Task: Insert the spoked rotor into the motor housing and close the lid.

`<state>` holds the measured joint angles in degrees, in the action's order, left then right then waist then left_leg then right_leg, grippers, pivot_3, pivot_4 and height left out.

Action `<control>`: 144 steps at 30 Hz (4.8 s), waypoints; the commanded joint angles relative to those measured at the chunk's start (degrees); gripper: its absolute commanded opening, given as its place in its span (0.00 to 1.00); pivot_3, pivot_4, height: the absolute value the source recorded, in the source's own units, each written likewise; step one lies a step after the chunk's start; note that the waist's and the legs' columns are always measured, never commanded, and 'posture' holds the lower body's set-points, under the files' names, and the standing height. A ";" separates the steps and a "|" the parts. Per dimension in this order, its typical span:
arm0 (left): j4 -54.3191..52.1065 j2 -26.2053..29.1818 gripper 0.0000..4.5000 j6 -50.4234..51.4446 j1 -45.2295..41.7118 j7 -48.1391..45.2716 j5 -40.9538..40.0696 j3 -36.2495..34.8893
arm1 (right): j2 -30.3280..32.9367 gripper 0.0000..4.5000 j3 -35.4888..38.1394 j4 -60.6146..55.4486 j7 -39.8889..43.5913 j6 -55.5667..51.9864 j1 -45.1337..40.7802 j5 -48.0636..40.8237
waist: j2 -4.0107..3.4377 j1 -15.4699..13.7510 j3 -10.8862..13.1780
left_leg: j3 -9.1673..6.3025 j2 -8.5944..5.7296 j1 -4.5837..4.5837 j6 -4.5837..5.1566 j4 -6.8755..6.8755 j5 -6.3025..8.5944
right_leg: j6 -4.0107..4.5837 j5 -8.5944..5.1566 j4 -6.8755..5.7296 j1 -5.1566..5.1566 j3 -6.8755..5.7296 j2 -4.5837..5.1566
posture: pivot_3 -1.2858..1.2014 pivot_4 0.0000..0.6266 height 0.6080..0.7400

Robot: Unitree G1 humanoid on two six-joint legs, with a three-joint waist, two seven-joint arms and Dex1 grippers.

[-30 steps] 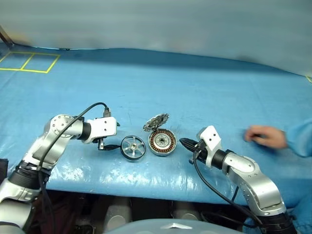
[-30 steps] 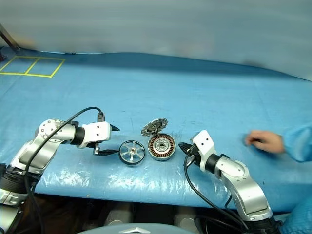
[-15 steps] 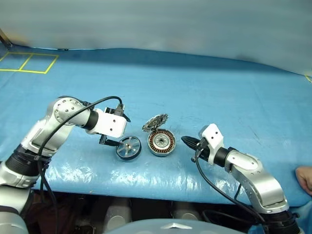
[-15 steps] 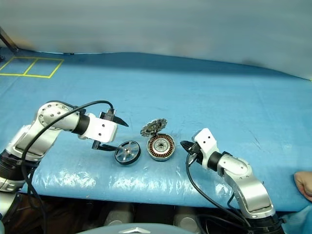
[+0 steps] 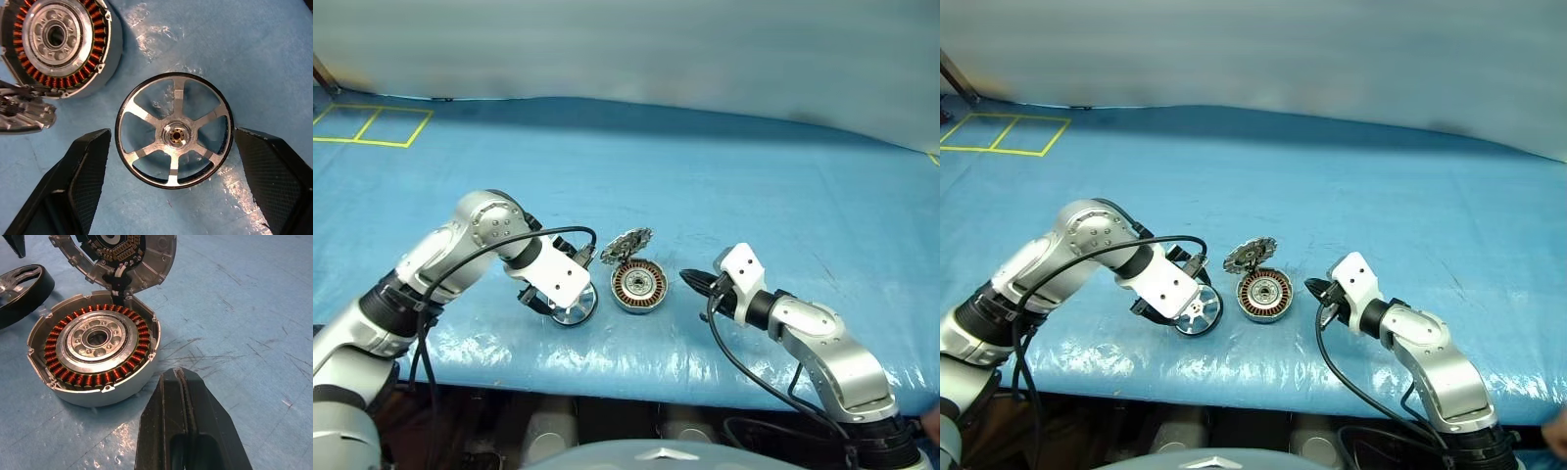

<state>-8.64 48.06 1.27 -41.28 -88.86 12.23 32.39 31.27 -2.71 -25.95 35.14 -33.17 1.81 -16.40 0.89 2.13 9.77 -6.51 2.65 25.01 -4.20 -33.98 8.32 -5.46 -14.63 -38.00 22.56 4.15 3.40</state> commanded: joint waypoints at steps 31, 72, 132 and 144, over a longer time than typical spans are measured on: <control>5.71 -4.62 0.95 -6.14 1.06 -0.23 7.18 3.51 | 0.01 0.01 0.93 -4.21 -0.94 -2.10 0.07 -0.98 | -0.01 0.01 -0.01 | -0.01 0.00 -0.03 0.02 -0.02 -0.01 | -0.02 0.01 -0.03 -0.03 0.01 0.00 | 0.52 0.24 1.00; 4.70 -0.27 0.50 -0.70 13.77 7.46 -5.04 -12.34 | -2.32 0.00 4.33 -0.98 -2.40 1.91 3.42 -1.30 | -0.21 0.55 -0.13 | 0.00 0.01 -0.29 0.09 0.05 -0.04 | 0.02 -0.01 -0.11 -0.18 0.04 0.00 | 0.52 0.24 1.00; 9.90 -2.15 0.00 -0.91 6.20 -0.55 -11.74 -8.03 | -6.59 0.00 3.07 -0.28 -6.34 5.08 8.12 0.61 | -0.21 0.01 -0.11 | 0.01 0.01 -0.08 0.09 0.04 -0.04 | 0.04 -0.02 -0.07 -0.02 0.03 0.00 | 0.52 0.24 1.00; 7.70 3.60 0.20 -1.15 -9.87 -3.64 -9.19 4.52 | -4.98 0.00 2.41 0.35 -4.91 3.92 5.57 0.16 | -0.14 -0.02 -0.07 | 0.00 0.00 -0.01 0.09 0.08 -0.04 | 0.04 -0.02 -0.01 0.01 0.02 0.00 | 0.52 0.24 1.00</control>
<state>0.69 51.64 0.66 -49.70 -92.38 2.80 35.27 25.32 -0.37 -24.80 29.33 -29.11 7.84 -15.89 0.75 2.11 9.70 -6.51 2.64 25.01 -4.11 -33.90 8.29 -5.42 -14.65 -37.98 22.57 4.17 3.41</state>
